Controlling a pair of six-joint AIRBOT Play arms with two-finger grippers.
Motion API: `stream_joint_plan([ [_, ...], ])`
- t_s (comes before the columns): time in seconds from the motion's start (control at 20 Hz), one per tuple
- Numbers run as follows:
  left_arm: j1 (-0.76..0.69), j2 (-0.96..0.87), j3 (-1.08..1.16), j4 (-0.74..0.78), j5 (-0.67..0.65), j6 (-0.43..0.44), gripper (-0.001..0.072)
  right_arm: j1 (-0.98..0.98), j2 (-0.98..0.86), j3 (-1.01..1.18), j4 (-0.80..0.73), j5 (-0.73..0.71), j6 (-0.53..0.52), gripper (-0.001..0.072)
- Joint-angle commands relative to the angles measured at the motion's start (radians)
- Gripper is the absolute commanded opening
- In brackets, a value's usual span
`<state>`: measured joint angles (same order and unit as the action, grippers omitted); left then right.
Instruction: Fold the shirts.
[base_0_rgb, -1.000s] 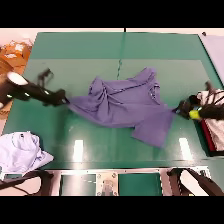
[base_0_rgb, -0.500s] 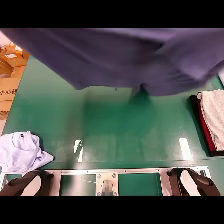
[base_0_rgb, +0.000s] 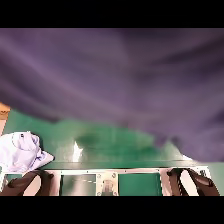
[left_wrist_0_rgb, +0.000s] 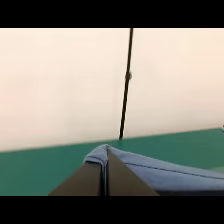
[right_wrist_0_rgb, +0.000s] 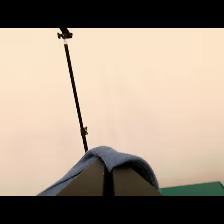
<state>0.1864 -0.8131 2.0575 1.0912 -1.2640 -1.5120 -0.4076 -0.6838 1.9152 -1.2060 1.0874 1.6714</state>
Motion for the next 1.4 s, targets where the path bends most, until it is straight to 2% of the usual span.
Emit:
stream_joint_plan([
  [0.0, 0.0, -0.031, -0.193, -0.015, 0.005, 0.001, 0.0022, 0.001, -0.018, -0.217, 0.014, -0.01, -0.014, 0.0017],
  [0.2, -0.023, -0.193, -0.457, -0.138, 0.056, 0.076, 0.0022, 0.007, -0.101, -0.645, 0.214, -0.159, -0.177, 0.0017],
  [0.35, -0.102, -0.372, -0.62, -0.135, 0.181, 0.14, 0.0022, 0.051, -0.217, -0.892, 0.23, -0.372, -0.256, 0.0017],
  [0.45, -0.139, -0.518, -0.67, -0.132, 0.29, 0.151, 0.0022, 0.093, -0.353, -0.958, 0.23, -0.497, -0.271, 0.0017],
  [0.65, -0.149, -0.742, -0.67, -0.189, 0.475, 0.15, 0.0021, 0.156, -0.666, -0.85, 0.239, -0.609, -0.289, 0.0016],
  [0.8, -0.149, -0.778, -0.668, -0.219, 0.641, 0.151, 0.0021, 0.169, -0.856, -0.658, 0.257, -0.6, -0.289, 0.0016],
  [0.9, -0.149, -0.779, -0.668, -0.217, 0.705, 0.16, 0.0021, 0.171, -0.946, -0.529, 0.256, -0.583, -0.29, 0.0016],
  [1.1, -0.149, -0.81, -0.645, -0.21, 0.725, 0.186, 0.0021, 0.172, -1.066, -0.336, 0.257, -0.507, -0.289, 0.0018],
  [1.35, -0.149, -0.866, -0.522, -0.22, 0.716, 0.187, 0.0021, 0.17, -1.082, -0.278, 0.257, -0.518, -0.289, 0.0018],
])
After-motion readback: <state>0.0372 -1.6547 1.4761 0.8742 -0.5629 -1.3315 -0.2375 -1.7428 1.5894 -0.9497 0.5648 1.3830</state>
